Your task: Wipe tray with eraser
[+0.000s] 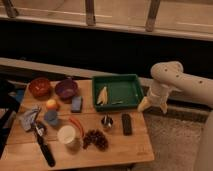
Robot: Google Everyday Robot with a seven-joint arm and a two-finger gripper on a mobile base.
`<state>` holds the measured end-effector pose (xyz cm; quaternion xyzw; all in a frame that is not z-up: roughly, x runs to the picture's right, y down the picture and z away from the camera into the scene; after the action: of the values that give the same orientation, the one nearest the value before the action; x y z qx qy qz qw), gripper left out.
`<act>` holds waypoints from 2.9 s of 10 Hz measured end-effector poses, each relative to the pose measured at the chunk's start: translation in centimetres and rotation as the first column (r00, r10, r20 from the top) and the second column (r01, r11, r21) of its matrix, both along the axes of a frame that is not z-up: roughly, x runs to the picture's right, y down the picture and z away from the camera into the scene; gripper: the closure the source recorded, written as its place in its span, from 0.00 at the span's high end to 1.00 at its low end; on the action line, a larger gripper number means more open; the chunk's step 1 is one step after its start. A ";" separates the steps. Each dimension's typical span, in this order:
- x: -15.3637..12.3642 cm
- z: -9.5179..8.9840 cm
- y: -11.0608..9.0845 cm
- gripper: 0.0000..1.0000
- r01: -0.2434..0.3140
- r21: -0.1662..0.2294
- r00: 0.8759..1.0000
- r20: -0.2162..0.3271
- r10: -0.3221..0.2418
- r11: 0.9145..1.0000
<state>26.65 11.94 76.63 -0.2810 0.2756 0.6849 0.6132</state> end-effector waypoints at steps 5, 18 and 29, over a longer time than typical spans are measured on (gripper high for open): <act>0.0 0.0 0.0 0.80 0.000 0.000 1.000 0.000 0.000 1.000; -4.0 -0.7 3.3 0.80 0.123 0.020 0.986 0.113 -0.125 0.992; -12.2 0.8 6.8 0.80 0.178 -0.029 0.960 0.223 -0.167 0.984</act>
<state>14.41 18.78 77.42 -0.3446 0.2461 0.5867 0.6903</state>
